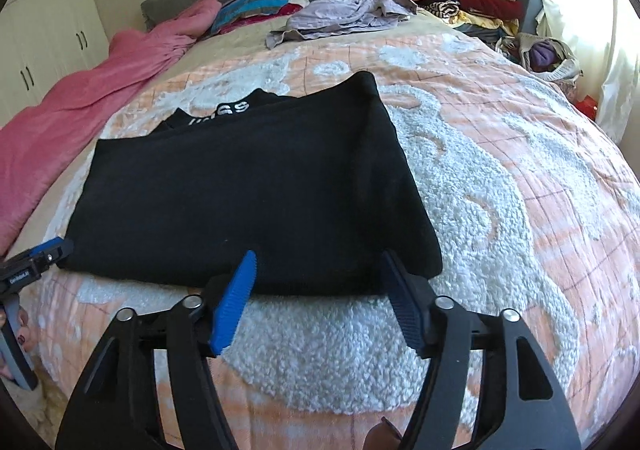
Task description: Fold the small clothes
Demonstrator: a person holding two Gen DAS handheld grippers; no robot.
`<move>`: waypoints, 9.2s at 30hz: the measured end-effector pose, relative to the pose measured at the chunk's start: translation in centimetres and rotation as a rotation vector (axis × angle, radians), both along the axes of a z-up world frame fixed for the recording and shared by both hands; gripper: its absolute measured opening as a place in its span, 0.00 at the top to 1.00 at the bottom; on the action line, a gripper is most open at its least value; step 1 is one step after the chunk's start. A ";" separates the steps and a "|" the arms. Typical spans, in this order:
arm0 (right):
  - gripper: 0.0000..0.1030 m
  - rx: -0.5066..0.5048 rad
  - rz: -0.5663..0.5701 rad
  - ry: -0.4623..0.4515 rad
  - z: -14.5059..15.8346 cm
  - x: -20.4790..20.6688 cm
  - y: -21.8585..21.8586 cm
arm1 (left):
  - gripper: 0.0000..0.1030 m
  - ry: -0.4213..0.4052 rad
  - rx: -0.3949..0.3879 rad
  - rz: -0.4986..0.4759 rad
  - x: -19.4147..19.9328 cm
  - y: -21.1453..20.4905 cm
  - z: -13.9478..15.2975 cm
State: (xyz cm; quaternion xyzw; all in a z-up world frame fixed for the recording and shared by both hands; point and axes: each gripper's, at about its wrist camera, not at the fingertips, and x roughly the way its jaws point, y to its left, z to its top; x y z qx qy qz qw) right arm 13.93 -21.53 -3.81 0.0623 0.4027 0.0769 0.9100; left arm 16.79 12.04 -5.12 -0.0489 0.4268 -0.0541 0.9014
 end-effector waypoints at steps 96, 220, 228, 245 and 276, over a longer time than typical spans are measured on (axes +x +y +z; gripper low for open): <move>0.04 -0.387 0.615 -0.161 -1.8 -0.9 27.7 | 0.09 0.017 0.132 0.180 5.4 8.0 4.0; 0.92 0.129 0.058 -0.267 2.2 -1.9 1.9 | 0.72 0.140 -0.024 -0.300 14.9 -25.2 5.8; 0.85 0.158 0.061 -0.194 0.8 -0.9 0.1 | 0.54 0.185 -0.038 -0.322 15.8 -27.6 3.5; 0.23 0.471 0.174 -0.009 0.5 2.1 -4.2 | 0.28 0.052 -0.159 -0.259 14.1 -21.5 7.3; 0.82 0.206 0.229 0.043 0.7 13.7 -4.8 | 0.28 0.075 -0.056 -0.255 8.6 -18.4 2.9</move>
